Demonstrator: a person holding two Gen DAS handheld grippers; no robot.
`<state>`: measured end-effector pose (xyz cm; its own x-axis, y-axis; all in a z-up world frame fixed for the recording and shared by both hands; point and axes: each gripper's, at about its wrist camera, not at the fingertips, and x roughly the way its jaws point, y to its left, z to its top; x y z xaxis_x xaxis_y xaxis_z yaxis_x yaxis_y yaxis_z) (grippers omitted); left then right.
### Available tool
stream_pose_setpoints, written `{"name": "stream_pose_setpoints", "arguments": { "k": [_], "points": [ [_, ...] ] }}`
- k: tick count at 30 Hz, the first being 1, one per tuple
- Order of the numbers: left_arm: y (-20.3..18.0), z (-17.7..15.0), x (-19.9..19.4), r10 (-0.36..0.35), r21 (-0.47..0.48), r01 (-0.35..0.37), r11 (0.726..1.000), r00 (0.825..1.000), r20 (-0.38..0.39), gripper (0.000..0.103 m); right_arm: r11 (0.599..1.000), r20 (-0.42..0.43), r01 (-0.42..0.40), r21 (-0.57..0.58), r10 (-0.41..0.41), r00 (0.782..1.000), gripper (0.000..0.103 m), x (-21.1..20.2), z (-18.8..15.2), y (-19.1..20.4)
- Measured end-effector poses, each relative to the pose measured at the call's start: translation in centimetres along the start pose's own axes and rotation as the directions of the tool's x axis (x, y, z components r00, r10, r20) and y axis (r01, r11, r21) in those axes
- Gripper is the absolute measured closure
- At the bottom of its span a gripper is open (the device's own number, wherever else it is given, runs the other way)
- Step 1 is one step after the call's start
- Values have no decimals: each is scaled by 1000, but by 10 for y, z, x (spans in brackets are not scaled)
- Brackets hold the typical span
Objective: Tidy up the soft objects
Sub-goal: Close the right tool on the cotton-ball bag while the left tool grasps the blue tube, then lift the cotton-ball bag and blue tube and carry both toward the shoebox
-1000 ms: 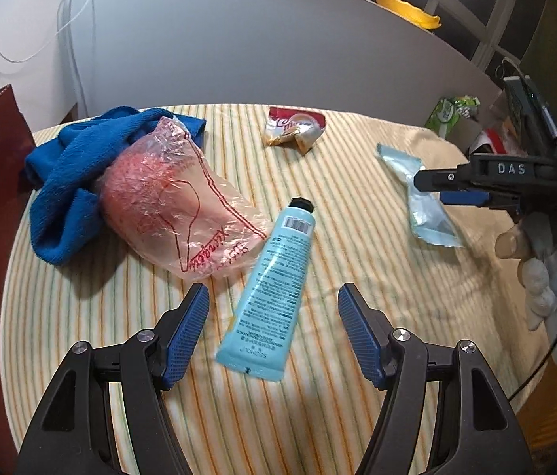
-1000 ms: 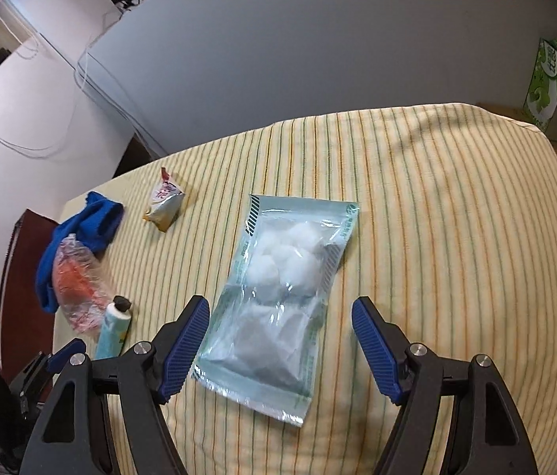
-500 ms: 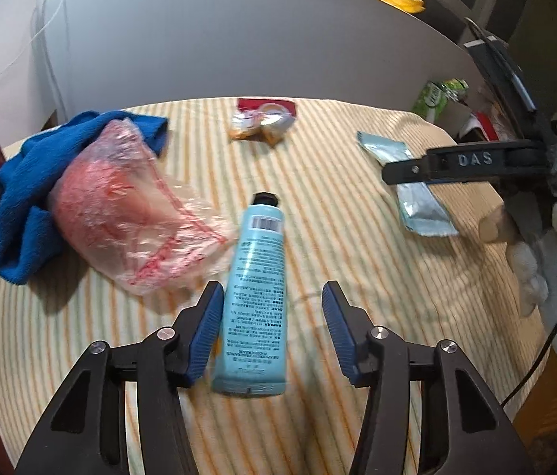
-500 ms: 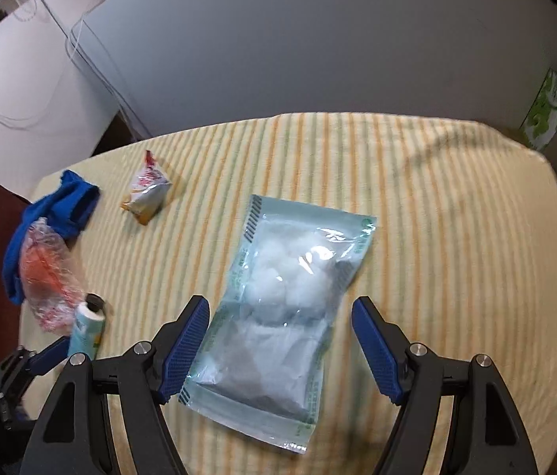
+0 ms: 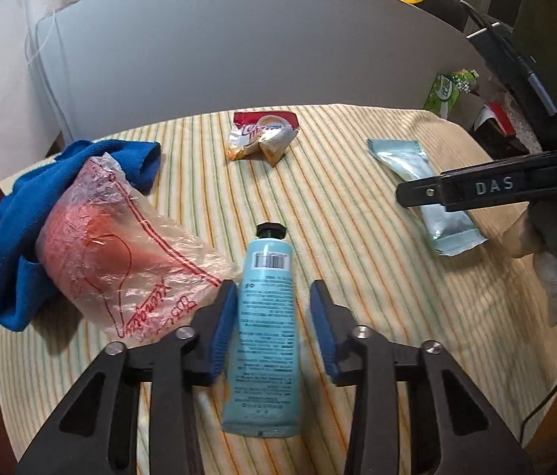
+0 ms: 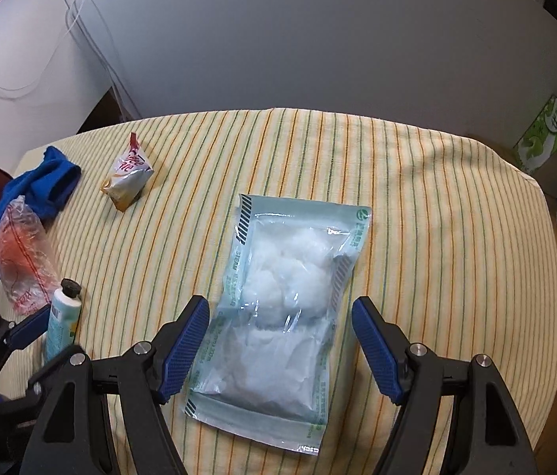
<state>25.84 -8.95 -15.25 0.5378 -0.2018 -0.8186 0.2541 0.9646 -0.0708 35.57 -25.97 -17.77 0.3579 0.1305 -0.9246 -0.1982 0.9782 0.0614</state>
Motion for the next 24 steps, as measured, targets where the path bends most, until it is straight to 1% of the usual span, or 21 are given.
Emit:
{"name": "stream_pose_setpoints", "arguments": {
  "k": [1,3,5,7,10,15,19,24],
  "points": [
    [0,0,1,4,4,-4,1000,1000,2,74,1000,1,-3,-7,3,1000,32,0,-1,0],
    [1,-2,-1,-3,2,3,1000,1000,6,75,1000,3,-13,-15,13,1000,33,-1,-3,-3],
    [1,-4,-3,-11,-6,11,1000,1000,7,75,1000,5,-13,-18,13,1000,38,-3,-5,-6],
    [1,-6,-5,-15,-4,15,1000,1000,9,75,1000,5,-12,-19,12,1000,48,-6,-10,-10],
    [-1,-9,-6,-26,-5,26,1000,1000,12,75,1000,5,-17,-24,17,1000,58,-10,-14,-16],
    [-3,-17,-12,-52,-18,52,998,998,18,75,999,11,-41,-29,41,999,63,-17,-29,-23],
    [-5,-29,-20,-75,-31,76,997,997,28,75,997,28,-73,-39,74,997,67,-29,-52,-27],
    [-4,-44,-30,-92,-70,95,993,995,50,75,995,88,-68,-68,74,993,69,-45,-87,-23]
  ]
}}
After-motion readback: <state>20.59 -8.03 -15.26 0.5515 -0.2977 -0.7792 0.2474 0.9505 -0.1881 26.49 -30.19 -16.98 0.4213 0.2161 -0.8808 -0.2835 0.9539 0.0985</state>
